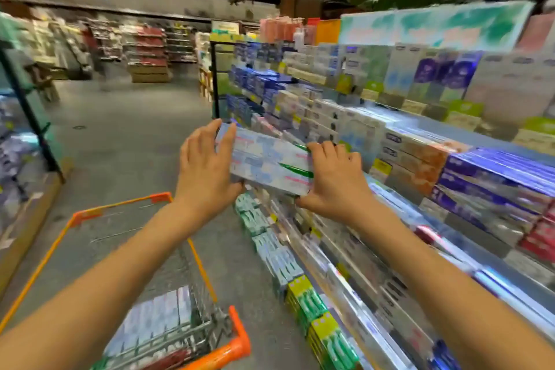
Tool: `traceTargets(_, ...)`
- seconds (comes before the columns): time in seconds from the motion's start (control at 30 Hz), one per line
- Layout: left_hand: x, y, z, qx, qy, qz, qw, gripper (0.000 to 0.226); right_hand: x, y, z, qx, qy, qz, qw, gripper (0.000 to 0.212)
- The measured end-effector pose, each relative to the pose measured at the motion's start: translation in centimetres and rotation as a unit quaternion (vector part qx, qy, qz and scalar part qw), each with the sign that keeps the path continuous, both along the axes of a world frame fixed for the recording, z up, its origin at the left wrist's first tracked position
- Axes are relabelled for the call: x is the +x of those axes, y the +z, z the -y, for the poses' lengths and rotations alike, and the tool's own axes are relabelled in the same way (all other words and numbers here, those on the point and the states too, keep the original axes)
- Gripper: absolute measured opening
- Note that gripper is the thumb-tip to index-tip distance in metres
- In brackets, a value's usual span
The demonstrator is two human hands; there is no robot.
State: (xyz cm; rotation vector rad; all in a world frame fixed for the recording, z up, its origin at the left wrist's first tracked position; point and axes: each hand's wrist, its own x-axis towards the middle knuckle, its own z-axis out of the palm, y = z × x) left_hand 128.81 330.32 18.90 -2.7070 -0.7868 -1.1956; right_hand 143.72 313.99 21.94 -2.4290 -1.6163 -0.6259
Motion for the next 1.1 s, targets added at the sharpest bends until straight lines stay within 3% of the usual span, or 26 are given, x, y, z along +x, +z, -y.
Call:
traceTargets(0.03,-2.0,-0.3,-0.7,-0.103,0.030,0.081,0.991,0.096,-1.8,0.2,-2.1,0.026,0.013,-0.021,0.999,0.083)
traceTargets(0.1,-5.8,-0.8,-2.4,-0.350,0.010,0.199,0.915,0.110,-6.1,0.0,-6.5,0.064,0.044,-0.030,0.997,0.084)
traceTargets(0.17,-9.6,-1.5,-4.6,-0.466,-0.059,0.258,0.844,0.120,-10.7,-0.7,-11.0,0.072,0.083,-0.028,0.994,0.085)
traceTargets(0.27,-15.6,-2.2,-7.8,-0.513,-0.067,0.351,0.781,0.115,-17.4,-1.9,-16.9,0.085,0.118,-0.062,0.987,0.085)
traceTargets(0.4,-21.3,-4.0,-12.8,-0.534,-0.059,0.603,0.590,0.101,-26.6,-4.5,-22.6,0.096,0.151,-0.088,0.980,0.076)
traceTargets(0.5,-25.1,-5.5,-15.5,-0.531,-0.036,0.683,0.500,0.085,-32.1,-6.4,-25.2,0.132,0.171,-0.093,0.972,0.076)
traceTargets(0.53,-26.1,-5.9,-16.1,-0.537,-0.028,0.685,0.492,0.080,-33.2,-6.6,-25.7,0.135,0.176,-0.090,0.971,0.077)
traceTargets(0.63,-28.5,-7.6,-17.4,-0.565,-0.018,0.652,0.506,0.060,-34.7,-7.2,-26.8,-0.004,0.220,-0.120,0.968,0.082)
traceTargets(0.7,-29.6,-8.8,-17.9,-0.584,-0.001,0.625,0.518,0.038,-34.0,-7.2,-27.8,-0.142,0.256,-0.243,0.925,0.084)
traceTargets(0.77,-30.3,-9.8,-18.2,-0.601,-0.009,0.589,0.541,0.018,-32.9,-7.1,-29.5,-0.206,0.268,-0.402,0.851,0.068)
traceTargets(0.87,-30.3,-11.1,-19.0,-0.623,-0.021,0.544,0.562,0.024,-31.3,-8.5,-33.6,-0.200,0.228,-0.583,0.754,0.038)
traceTargets(0.93,-29.8,-12.0,-19.7,-0.630,-0.022,0.520,0.577,0.032,-30.7,-10.0,-35.9,-0.212,0.206,-0.640,0.709,0.042)
traceTargets(1.03,-28.8,-13.2,-21.5,-0.653,-0.023,0.474,0.590,0.034,-29.9,-12.2,-38.1,-0.260,0.210,-0.643,0.689,0.067)
traceTargets(1.1,-28.3,-14.3,-23.3,-0.669,-0.015,0.443,0.597,0.035,-29.0,-13.9,-39.2,-0.287,0.217,-0.634,0.685,0.057)
